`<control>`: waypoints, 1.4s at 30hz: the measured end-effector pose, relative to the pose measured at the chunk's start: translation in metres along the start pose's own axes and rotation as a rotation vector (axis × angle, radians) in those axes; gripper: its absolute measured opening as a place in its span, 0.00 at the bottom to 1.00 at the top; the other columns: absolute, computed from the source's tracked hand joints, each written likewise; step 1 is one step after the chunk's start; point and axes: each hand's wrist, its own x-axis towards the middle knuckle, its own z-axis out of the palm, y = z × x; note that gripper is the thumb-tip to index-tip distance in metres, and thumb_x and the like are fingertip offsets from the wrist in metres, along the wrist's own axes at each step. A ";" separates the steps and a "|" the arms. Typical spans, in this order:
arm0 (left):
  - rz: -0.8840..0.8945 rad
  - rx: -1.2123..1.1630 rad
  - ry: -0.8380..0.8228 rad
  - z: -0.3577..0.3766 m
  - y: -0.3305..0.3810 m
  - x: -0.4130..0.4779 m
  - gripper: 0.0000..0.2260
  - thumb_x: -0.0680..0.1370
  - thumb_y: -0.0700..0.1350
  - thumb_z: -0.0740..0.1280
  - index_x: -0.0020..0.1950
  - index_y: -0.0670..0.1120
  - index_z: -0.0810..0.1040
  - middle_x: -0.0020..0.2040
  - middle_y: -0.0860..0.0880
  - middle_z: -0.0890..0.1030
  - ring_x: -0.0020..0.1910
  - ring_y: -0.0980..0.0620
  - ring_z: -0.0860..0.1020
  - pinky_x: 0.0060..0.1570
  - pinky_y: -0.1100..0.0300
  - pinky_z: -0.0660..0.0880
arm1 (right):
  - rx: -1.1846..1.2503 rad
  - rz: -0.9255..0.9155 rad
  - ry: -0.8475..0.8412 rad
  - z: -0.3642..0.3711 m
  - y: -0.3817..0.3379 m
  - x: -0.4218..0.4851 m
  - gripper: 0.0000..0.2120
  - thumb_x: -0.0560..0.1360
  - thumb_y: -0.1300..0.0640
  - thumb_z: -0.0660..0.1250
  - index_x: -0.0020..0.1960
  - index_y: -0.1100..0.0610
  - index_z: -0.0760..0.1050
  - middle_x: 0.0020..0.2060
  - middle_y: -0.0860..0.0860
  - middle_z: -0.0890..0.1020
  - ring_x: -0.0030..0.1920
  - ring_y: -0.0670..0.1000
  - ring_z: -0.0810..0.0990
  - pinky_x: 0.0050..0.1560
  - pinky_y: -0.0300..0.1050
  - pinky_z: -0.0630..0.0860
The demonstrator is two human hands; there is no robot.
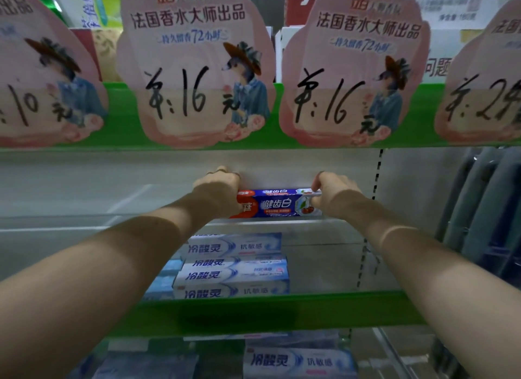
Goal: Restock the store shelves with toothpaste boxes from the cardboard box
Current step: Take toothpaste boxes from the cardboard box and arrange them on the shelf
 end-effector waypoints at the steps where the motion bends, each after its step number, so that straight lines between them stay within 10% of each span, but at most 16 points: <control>1: -0.010 0.011 -0.004 0.000 -0.001 -0.001 0.21 0.72 0.54 0.71 0.61 0.48 0.72 0.57 0.46 0.72 0.55 0.45 0.75 0.55 0.54 0.73 | -0.009 0.000 -0.003 0.001 -0.001 -0.001 0.10 0.77 0.55 0.68 0.56 0.55 0.72 0.57 0.54 0.78 0.49 0.53 0.73 0.46 0.42 0.71; 31: 0.033 0.219 0.317 0.023 -0.009 -0.022 0.07 0.78 0.48 0.64 0.51 0.46 0.73 0.44 0.50 0.80 0.39 0.49 0.72 0.67 0.44 0.60 | -0.315 -0.231 0.048 0.002 -0.017 -0.020 0.16 0.78 0.55 0.66 0.65 0.51 0.72 0.58 0.54 0.72 0.57 0.57 0.76 0.52 0.46 0.71; 42: -0.009 0.097 0.208 -0.008 -0.008 -0.038 0.08 0.78 0.47 0.62 0.55 0.49 0.74 0.49 0.51 0.80 0.50 0.49 0.77 0.67 0.46 0.58 | -0.180 -0.381 0.091 -0.018 -0.033 -0.055 0.10 0.79 0.53 0.59 0.56 0.52 0.76 0.55 0.51 0.79 0.53 0.53 0.76 0.47 0.42 0.68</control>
